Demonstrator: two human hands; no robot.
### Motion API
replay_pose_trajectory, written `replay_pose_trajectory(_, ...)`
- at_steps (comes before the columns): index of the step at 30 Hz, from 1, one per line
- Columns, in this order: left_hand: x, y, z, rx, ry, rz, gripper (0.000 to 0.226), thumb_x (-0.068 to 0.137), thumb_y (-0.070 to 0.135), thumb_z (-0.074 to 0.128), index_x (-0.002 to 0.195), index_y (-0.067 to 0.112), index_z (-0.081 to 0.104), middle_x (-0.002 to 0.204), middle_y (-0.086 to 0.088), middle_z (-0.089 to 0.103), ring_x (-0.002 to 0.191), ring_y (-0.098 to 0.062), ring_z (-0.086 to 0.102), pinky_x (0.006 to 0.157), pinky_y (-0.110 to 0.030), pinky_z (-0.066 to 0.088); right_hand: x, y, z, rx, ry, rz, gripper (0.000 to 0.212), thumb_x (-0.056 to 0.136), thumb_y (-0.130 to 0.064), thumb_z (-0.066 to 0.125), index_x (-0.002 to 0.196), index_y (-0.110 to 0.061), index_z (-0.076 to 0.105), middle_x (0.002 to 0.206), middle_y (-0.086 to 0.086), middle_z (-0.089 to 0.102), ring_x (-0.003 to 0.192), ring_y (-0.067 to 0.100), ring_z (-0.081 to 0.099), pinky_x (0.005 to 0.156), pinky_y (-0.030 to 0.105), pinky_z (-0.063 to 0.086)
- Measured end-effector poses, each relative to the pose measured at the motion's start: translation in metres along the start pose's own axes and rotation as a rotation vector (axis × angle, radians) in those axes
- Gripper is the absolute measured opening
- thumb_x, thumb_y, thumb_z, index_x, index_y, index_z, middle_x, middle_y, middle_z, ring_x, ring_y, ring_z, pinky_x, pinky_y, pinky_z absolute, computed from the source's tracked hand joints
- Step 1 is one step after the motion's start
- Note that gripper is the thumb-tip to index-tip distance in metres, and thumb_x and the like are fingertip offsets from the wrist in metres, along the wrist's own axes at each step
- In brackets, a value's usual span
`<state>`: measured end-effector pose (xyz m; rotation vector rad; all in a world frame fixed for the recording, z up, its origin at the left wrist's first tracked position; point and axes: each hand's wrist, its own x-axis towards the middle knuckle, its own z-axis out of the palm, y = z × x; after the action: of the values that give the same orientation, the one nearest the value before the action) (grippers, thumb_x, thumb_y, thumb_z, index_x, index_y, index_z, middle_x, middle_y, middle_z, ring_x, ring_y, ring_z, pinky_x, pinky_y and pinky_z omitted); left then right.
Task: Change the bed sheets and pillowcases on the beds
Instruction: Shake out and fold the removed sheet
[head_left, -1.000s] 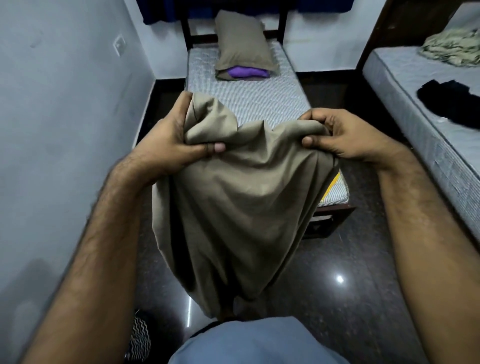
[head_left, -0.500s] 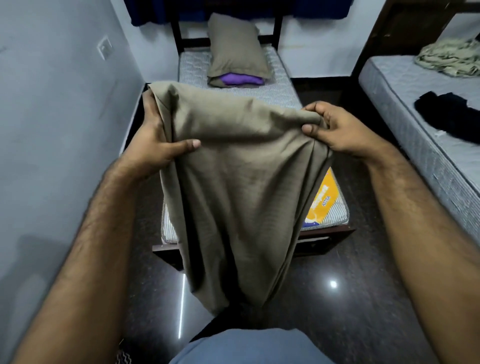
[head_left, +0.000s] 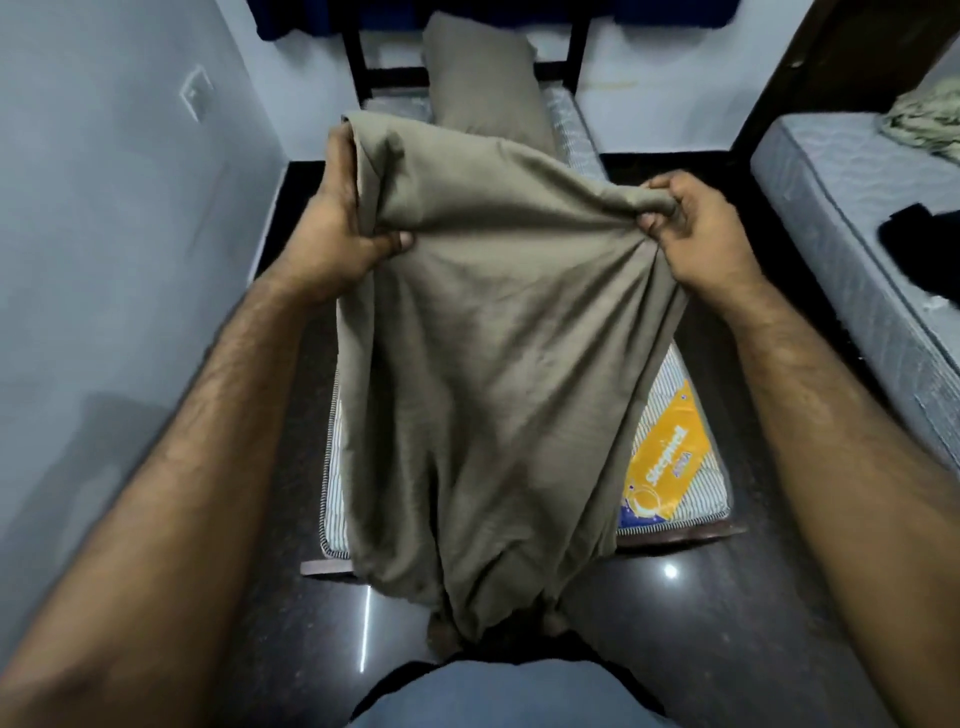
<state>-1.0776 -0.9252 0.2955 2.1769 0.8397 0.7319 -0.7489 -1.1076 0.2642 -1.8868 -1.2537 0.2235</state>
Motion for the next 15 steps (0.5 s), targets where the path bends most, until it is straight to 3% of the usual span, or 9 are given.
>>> replay_pose_trajectory(2, 0.011, -0.005, 0.004, -0.004, 0.028, -0.008, 0.114, 0.082, 0.013, 0.080, 0.160, 0.010, -0.004, 0.155, 0.011, 0.025, 0.144, -0.008, 0.028, 0.117, -0.019, 0.027, 0.026, 0.005, 0.001, 0.039, -0.025, -0.027, 0.027, 0.086, -0.027, 0.062, 0.112, -0.024, 0.062, 0.104, -0.004, 0.070, 0.100, 0.012, 0.065, 0.099, 0.045, 0.050)
replay_pose_trajectory(5, 0.028, -0.007, 0.001, 0.018, 0.130, -0.049, 0.115, 0.080, 0.024, 0.078, 0.161, 0.016, -0.002, 0.163, -0.001, 0.027, 0.148, -0.019, 0.031, 0.122, -0.040, 0.031, 0.064, 0.006, 0.004, 0.020, -0.054, -0.094, 0.022, 0.084, -0.032, 0.061, 0.103, -0.044, 0.059, 0.102, -0.010, 0.069, 0.102, 0.015, 0.065, 0.098, 0.047, 0.050)
replay_pose_trajectory(7, 0.040, -0.003, 0.000, 0.038, 0.175, -0.051, 0.112, 0.084, 0.018, 0.076, 0.160, 0.011, -0.006, 0.164, 0.000, 0.018, 0.149, -0.019, 0.025, 0.123, -0.040, 0.028, 0.086, 0.010, 0.007, 0.020, -0.041, -0.128, 0.024, 0.084, -0.032, 0.058, 0.099, -0.051, 0.055, 0.103, -0.012, 0.067, 0.104, 0.019, 0.065, 0.097, 0.046, 0.050)
replay_pose_trajectory(11, 0.063, -0.005, 0.004, 0.017, 0.240, -0.045, 0.107, 0.084, 0.015, 0.071, 0.158, 0.002, -0.004, 0.158, 0.006, 0.014, 0.148, -0.016, 0.019, 0.124, -0.040, 0.026, 0.117, 0.012, 0.024, -0.046, 0.005, -0.105, 0.028, 0.087, -0.024, 0.055, 0.114, -0.032, 0.057, 0.110, -0.006, 0.069, 0.106, 0.018, 0.064, 0.095, 0.038, 0.050)
replay_pose_trajectory(13, 0.072, -0.019, 0.007, -0.087, 0.244, -0.067, 0.097, 0.079, 0.010, 0.069, 0.156, 0.012, 0.011, 0.154, -0.003, 0.036, 0.141, -0.021, 0.040, 0.115, -0.048, 0.041, 0.122, 0.023, 0.030, -0.068, 0.030, -0.067, 0.030, 0.088, -0.021, 0.055, 0.117, -0.028, 0.058, 0.110, -0.006, 0.070, 0.105, 0.019, 0.064, 0.093, 0.033, 0.050)
replay_pose_trajectory(15, 0.074, -0.040, 0.018, -0.230, 0.254, -0.128, 0.075, 0.073, -0.002, 0.066, 0.133, 0.022, 0.029, 0.121, -0.011, 0.056, 0.107, -0.018, 0.062, 0.088, -0.048, 0.057, 0.117, 0.037, 0.039, -0.106, 0.035, -0.022, 0.030, 0.090, -0.018, 0.056, 0.118, -0.026, 0.059, 0.112, -0.003, 0.071, 0.106, 0.020, 0.065, 0.090, 0.027, 0.048)
